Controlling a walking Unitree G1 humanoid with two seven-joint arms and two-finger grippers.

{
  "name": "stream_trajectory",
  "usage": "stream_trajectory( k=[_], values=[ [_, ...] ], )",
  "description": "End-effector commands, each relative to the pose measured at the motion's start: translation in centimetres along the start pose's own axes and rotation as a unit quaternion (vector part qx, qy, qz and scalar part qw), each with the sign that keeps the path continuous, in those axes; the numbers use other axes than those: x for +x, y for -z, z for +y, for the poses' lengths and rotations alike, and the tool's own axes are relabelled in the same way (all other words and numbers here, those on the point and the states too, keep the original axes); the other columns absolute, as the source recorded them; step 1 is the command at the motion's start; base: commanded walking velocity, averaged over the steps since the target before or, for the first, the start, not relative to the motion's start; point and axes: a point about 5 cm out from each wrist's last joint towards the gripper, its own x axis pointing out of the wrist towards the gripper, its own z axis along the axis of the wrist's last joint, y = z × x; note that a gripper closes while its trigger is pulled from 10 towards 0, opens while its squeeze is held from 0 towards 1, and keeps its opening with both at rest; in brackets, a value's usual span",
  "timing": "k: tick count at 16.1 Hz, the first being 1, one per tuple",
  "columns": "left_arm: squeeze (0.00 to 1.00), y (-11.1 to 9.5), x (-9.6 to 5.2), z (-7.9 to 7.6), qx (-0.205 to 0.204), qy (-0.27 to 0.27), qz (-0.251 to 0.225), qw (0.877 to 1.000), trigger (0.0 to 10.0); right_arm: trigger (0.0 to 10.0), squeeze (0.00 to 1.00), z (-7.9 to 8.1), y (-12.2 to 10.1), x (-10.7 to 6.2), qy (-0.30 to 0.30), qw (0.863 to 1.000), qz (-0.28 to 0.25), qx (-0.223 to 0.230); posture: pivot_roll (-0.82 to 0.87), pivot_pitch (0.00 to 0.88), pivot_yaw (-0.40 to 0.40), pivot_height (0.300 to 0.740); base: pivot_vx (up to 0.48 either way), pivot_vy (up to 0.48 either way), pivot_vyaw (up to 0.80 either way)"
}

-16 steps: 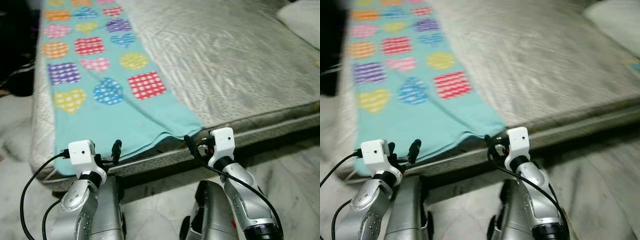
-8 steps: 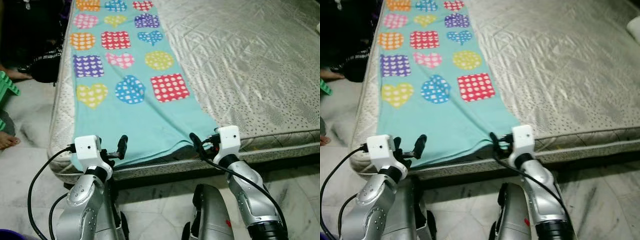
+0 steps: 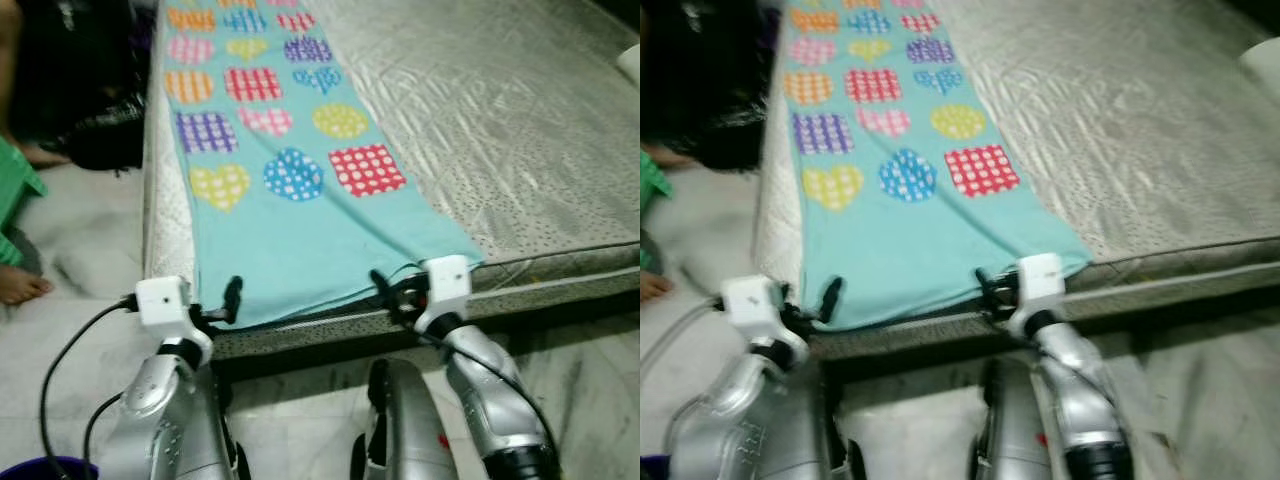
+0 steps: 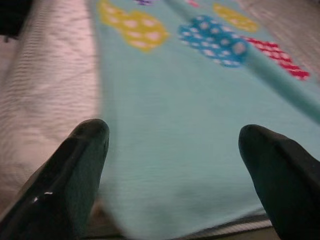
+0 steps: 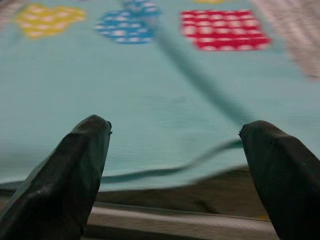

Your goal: Clean up the room

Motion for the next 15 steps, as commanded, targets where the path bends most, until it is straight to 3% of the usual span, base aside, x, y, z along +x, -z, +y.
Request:
stream_trajectory(
  k=[1,9,11,13,15],
  values=[
    [0.00,0.2,-0.2,-0.2,-0.004,0.004,0.003,1.000,10.0,10.0,0.00,-0.7,-0.2,-0.2,0.010,1.000,0.000,-0.006,-0.03,0.193,-0.049,0.521,0.000,0.000,0.00],
    [0.00,1.1,0.1,0.0,-0.013,0.007,0.026,1.000,10.0,10.0,0.00,-0.6,-0.1,-1.0,0.012,1.000,0.002,-0.003,-0.04,0.215,-0.043,0.521,0.000,0.000,0.00],
    [0.00,1.6,0.7,0.6,-0.023,-0.010,0.039,0.999,10.0,10.0,0.00,-0.7,0.0,-1.5,0.023,1.000,0.006,0.008,-0.06,0.228,-0.039,0.521,0.000,0.000,0.00],
    [0.00,1.7,1.4,1.9,-0.067,-0.064,0.040,0.995,10.0,10.0,0.00,-1.3,-0.2,-1.6,0.029,1.000,0.006,0.002,-0.06,0.230,-0.041,0.521,0.000,0.000,0.00],
    [0.00,1.4,1.5,2.5,-0.071,-0.076,0.033,0.994,10.0,10.0,0.00,-2.2,-0.2,-1.9,0.038,0.999,0.013,-0.005,-0.06,0.243,-0.044,0.521,0.000,0.000,0.00]
  ],
)
